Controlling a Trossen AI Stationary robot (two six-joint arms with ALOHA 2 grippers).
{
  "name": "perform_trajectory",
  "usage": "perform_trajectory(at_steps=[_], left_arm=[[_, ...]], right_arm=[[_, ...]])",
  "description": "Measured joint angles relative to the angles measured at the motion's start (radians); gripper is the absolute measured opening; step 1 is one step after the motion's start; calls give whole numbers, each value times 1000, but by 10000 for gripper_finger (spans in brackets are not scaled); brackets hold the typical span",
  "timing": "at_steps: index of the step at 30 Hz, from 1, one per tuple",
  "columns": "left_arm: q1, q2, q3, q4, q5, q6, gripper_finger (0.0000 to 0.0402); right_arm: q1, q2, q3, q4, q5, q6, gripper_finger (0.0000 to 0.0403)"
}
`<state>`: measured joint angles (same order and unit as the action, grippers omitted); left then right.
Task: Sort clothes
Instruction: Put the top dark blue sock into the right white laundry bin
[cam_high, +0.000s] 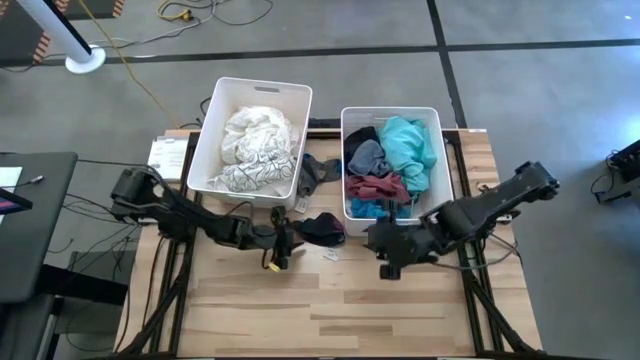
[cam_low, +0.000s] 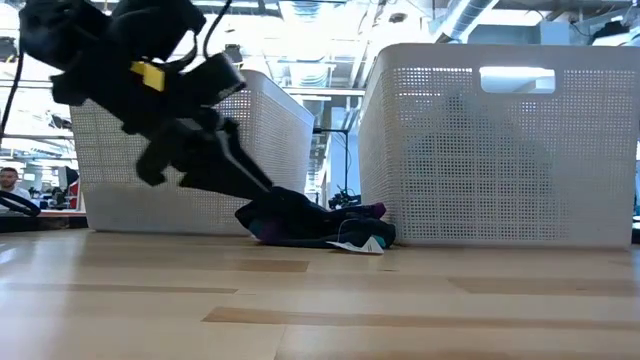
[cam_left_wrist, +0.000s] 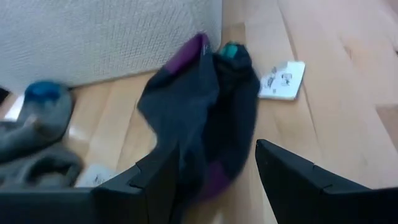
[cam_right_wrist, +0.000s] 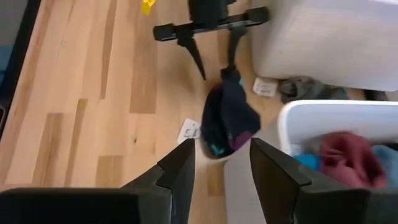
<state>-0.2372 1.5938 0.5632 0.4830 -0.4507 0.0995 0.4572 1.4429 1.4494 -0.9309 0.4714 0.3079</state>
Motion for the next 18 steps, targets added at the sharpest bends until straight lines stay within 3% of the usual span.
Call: perform_trajectory(at_steps=[7,14,18], left_arm=[[17,108,111,-46,-1,53,206],[6,122,166,-66,-13,128,206],[-10,122,183,-67,123,189,206]], right_arm=[[42,78,0,-1,1,49,166],[75,124,0,-3,1,68,166],[83,130,0,-3,1,88,166]])
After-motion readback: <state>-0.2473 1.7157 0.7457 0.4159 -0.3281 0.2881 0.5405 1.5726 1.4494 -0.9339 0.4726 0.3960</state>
